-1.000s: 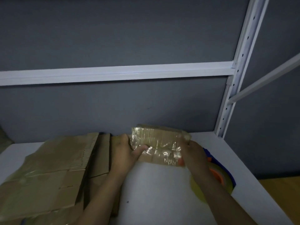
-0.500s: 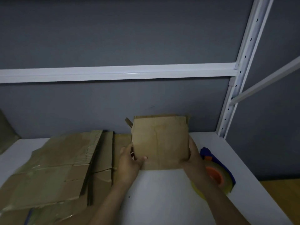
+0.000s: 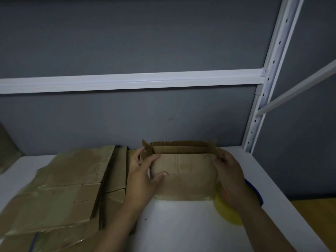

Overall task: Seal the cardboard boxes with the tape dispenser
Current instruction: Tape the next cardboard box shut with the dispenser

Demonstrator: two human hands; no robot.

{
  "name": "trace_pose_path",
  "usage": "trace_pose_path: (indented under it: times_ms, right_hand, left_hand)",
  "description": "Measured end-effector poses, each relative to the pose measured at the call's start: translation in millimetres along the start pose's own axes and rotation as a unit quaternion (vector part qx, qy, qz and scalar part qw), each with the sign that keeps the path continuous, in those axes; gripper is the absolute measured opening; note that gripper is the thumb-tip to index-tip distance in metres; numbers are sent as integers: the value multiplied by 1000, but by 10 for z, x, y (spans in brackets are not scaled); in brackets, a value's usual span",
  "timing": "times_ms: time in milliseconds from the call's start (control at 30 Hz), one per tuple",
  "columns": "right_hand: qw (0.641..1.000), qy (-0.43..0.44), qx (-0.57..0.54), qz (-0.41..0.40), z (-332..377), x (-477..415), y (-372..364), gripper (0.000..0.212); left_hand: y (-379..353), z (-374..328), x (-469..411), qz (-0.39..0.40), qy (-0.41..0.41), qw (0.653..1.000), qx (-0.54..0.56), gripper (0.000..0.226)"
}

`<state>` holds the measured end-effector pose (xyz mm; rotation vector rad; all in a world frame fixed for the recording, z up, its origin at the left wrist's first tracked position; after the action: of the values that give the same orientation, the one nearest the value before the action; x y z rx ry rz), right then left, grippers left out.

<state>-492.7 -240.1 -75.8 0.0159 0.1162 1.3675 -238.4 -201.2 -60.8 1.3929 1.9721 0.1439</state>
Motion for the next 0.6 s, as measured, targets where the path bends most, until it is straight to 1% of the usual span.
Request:
trace_pose_path:
  times_ms: [33, 67, 133, 167, 200, 267, 333, 433, 500, 533, 600]
  right_hand:
    - [1000, 11, 25, 6, 26, 10, -33, 29]
    - [999, 16, 38, 7, 34, 12, -53, 30]
    - [998, 21, 52, -6, 80, 1, -70, 29]
    - [998, 17, 57, -18, 112, -12, -64, 30]
    - [998, 11, 58, -30, 122, -42, -51, 29]
    - [998, 1, 52, -36, 143, -86, -44, 26]
    - [999, -5, 37, -17, 156, -105, -64, 26]
    - [1000, 4, 19, 5, 180, -73, -85, 32]
    - [999, 17, 27, 7, 188, -48, -83, 35]
    - [999, 24, 32, 7, 190, -37, -83, 37]
    - [998, 34, 45, 8, 199, -20, -82, 40]
  left_hand:
    - [-12, -15, -9, 0, 0, 1000, 5, 51]
    - [-30, -19, -19, 7, 8, 1000, 5, 55]
    - [-84, -3, -56, 47, 45, 998, -8, 86]
    - [-107, 4, -77, 65, 57, 996, -19, 94]
    - [-120, -5, -98, 77, 57, 995, -30, 90]
    - [-97, -30, -117, 76, 55, 995, -23, 60]
    - [-30, -70, -119, 62, 40, 997, 4, 35]
    - [115, -143, -198, 54, 43, 997, 36, 11]
    - [190, -155, -342, 54, 56, 996, 39, 11]
    - [206, -150, -434, 61, 58, 996, 15, 12]
    - [168, -119, -613, 100, 63, 991, -63, 12]
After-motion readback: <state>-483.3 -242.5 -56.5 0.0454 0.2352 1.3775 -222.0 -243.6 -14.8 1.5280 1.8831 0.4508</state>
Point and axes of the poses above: each hand's wrist, its own x-axis away from the middle knuckle, its own y-axis out of the back of the hand, z = x × y, the point moved 7 cm from there along -x, towards the middle knuckle, and after that the axes turned 1 degree about -x, right-handed, at the moved point
